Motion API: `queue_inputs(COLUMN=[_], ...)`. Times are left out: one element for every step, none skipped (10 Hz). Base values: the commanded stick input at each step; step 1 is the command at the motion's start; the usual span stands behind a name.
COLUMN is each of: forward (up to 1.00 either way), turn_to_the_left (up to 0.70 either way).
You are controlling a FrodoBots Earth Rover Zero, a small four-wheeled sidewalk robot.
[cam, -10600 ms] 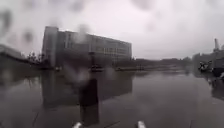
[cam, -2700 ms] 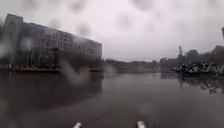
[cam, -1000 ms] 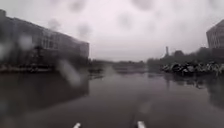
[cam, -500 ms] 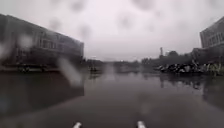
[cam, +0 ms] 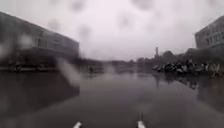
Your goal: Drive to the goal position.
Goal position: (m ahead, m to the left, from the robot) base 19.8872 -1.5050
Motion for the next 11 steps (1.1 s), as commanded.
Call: queue_inputs(forward=[0.7,0.7,0.7,0.7,0.7,0.7,0.7,0.7,0.7,0.7,0.7], turn_to_the_left=[-0.13,-0.12,-0.11,-0.11,-0.11,-0.09,-0.06,-0.03,-0.01,0.01,0.01])
